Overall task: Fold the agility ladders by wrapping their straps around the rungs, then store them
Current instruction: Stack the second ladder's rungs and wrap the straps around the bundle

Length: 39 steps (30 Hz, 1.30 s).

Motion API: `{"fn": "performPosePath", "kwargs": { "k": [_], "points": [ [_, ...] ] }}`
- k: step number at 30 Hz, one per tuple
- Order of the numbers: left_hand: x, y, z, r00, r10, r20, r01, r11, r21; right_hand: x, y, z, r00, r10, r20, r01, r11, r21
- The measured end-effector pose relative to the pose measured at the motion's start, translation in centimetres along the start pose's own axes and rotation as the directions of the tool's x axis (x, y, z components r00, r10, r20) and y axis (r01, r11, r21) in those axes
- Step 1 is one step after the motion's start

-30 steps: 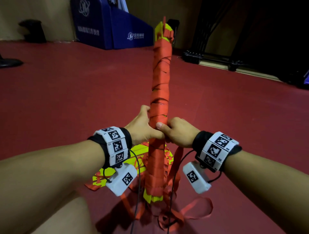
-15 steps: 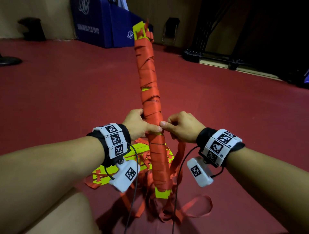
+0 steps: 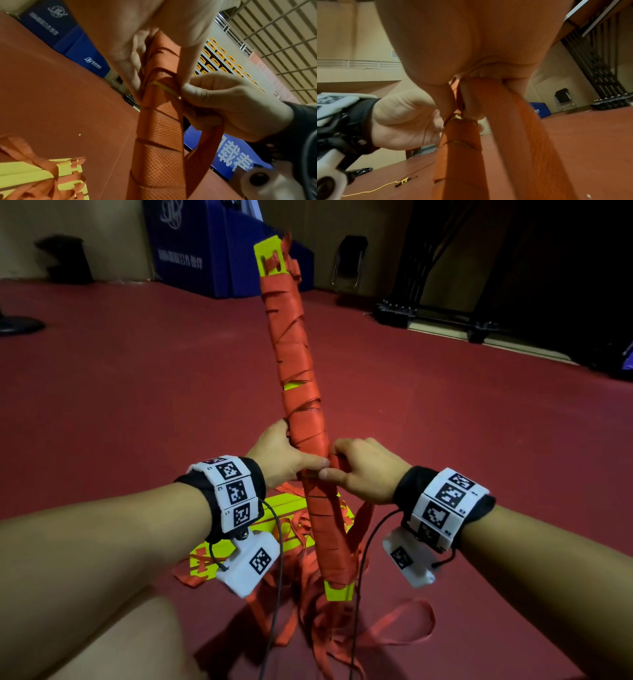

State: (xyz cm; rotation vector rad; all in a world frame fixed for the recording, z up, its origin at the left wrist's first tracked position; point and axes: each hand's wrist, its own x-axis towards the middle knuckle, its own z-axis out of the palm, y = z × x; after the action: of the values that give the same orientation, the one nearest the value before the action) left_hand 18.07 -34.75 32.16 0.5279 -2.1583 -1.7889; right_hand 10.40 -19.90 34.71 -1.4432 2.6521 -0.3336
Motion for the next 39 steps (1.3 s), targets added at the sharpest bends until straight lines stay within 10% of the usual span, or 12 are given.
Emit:
{"fn": "performPosePath", "kwargs": {
  "k": [22,39],
  "points": [
    [1.0,0.4,-0.5,0.989,-0.144,-0.030,0.133,0.963,-0.232,0.0,2.0,-0.1,0.996,0.094,-0.007,-0.093,0.991,0.094],
    [-0.5,1.2,0.1,0.998,-0.008,-0.067,0.007,1.000,-0.029,-0.2,0.0,-0.8,0.987,0.159,-0.010,-0.150,0.953,0.263]
  ]
}}
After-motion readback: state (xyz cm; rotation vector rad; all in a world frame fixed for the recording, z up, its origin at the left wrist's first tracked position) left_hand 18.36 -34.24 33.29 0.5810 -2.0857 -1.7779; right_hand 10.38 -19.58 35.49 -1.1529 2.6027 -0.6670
